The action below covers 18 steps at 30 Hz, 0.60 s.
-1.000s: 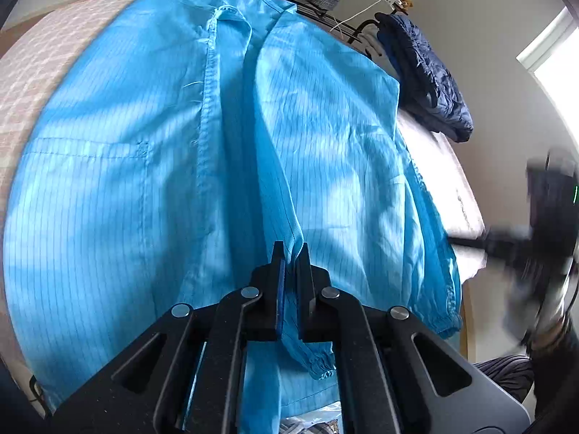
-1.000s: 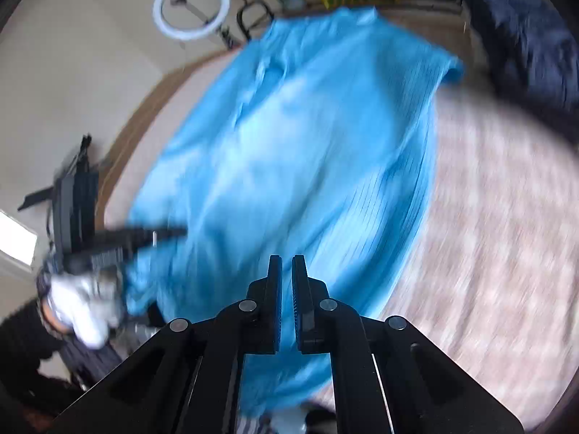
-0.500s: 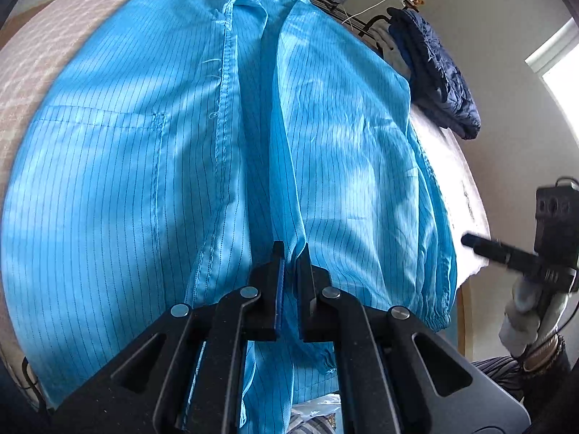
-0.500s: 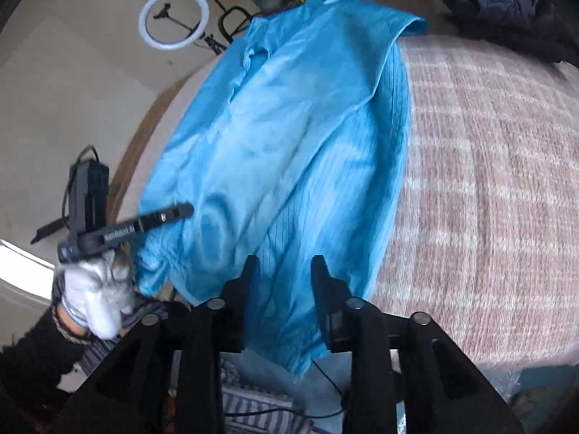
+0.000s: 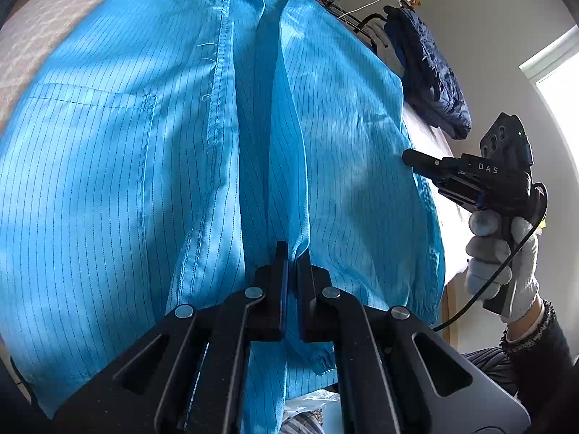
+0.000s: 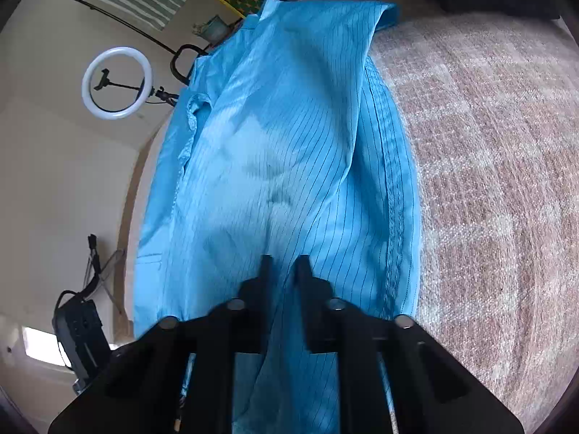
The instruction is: Fold large clothes
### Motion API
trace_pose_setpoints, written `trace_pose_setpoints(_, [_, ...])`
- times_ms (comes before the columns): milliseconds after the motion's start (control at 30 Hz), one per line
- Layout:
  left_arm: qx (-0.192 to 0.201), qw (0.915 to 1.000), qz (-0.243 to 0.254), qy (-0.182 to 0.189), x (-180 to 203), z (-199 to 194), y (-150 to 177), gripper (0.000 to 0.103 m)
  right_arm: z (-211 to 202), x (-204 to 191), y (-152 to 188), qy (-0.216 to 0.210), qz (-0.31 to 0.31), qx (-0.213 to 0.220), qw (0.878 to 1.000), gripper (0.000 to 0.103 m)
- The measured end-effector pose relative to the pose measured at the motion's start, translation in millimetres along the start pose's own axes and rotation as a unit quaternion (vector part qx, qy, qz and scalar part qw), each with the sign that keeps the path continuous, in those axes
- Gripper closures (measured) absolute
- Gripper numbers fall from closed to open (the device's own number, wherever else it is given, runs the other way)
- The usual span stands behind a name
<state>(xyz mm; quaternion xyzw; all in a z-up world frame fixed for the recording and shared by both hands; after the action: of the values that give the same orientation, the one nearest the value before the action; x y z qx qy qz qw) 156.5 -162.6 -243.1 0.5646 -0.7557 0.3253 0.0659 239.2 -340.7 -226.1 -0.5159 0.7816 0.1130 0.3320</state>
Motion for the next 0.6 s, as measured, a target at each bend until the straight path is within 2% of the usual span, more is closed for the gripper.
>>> trace_pose_setpoints(67, [0.0, 1.0, -0.003, 0.008, 1, -1, 1, 0.102, -1, -13, -3, 0.001, -0.014, 0.016, 1.0, 0.101])
trace_pose_setpoints(300, [-0.01, 0.9994, 0.01, 0.032, 20, 1, 8, 0.102, -34, -22, -10, 0.012, -0.046, 0.057, 0.997, 0.103])
trace_pose_setpoints(500, [-0.033, 0.9979, 0.001, 0.055, 36, 20, 18, 0.102, -47, 17, -26, 0.049, -0.022, 0.063, 0.997, 0.103])
trace_pose_setpoints(600, [-0.04, 0.9974, 0.016, 0.058, 50, 29, 23, 0.102, -53, 35, -28, 0.065, -0.008, 0.071, 0.995, 0.103])
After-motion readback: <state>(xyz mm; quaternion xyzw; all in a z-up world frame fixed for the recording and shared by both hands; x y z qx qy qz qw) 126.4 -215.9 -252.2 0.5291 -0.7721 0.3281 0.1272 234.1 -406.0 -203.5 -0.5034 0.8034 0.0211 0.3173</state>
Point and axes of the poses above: each gripper's, at about its wrist camera, not at the fingertips, and z roughly the way its jaws point, x to its right, y to its underside, the point moved 5 cm from there along z, roughly the way its jaws point, and after that the axes turned 9 degrees about z, right-handed, at the moved point
